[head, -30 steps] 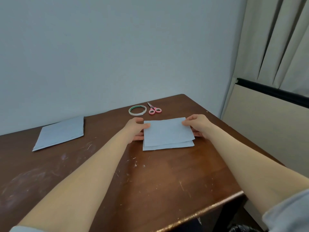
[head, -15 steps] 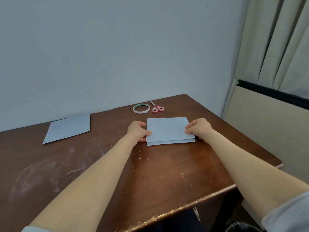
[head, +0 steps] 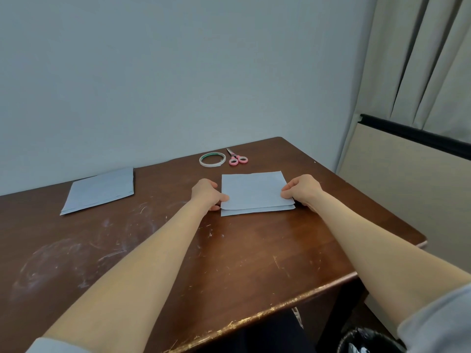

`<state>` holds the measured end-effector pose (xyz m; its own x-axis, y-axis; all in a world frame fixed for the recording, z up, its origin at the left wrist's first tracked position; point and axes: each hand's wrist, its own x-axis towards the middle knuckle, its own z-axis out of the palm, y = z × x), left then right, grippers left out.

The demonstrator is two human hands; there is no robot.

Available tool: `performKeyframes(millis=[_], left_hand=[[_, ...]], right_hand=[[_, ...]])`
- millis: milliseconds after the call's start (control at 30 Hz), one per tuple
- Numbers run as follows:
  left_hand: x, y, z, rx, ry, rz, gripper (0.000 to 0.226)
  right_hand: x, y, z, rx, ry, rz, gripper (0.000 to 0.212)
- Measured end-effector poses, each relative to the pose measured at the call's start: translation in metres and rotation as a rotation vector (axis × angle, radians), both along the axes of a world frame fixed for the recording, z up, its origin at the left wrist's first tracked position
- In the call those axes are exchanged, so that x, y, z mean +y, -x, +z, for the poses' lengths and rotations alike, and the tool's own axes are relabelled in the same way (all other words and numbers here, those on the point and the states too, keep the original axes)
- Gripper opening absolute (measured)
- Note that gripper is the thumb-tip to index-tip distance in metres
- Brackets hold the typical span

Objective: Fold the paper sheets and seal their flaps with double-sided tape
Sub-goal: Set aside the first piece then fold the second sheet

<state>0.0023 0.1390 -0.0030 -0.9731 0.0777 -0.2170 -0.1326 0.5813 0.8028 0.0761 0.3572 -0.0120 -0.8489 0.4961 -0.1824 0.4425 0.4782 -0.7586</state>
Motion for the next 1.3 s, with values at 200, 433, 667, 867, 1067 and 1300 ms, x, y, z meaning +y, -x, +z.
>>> performKeyframes(millis=[200,433,667,867,1067,1300], left_hand=[[-0.0008,0.0054,-0.0039,0.035,0.082,-0.003,0.062],[-0.0007,0.0079,-0.0057,0.042,0.118,-0.006,0.063],[-0.0011,0.0073,-0.0027,0.02,0.093,-0.004,0.061],[-0.0016,0.0062,-0.0016,-0.003,0.075,-0.012,0.061],[-0.0015,0.0054,-0.0019,0.002,0.098,-0.029,0.061],[-0.0004,0.0042,-0.0011,0.009,0.139,-0.048,0.062]], right_hand=[[-0.002,0.0,0.0002,-0.008,-0.023,0.002,0.007],[-0.0021,0.0005,-0.0014,-0.018,-0.038,-0.009,0.013],[-0.0021,0.0011,-0.001,-0.004,-0.063,-0.009,0.011],[-0.0019,-0.0003,-0.0009,0.001,-0.053,-0.008,0.009],[-0.0023,-0.0005,0.0004,0.0,-0.041,-0.016,0.011],[-0.0018,-0.0016,-0.0003,-0.007,-0.051,-0.004,0.011]])
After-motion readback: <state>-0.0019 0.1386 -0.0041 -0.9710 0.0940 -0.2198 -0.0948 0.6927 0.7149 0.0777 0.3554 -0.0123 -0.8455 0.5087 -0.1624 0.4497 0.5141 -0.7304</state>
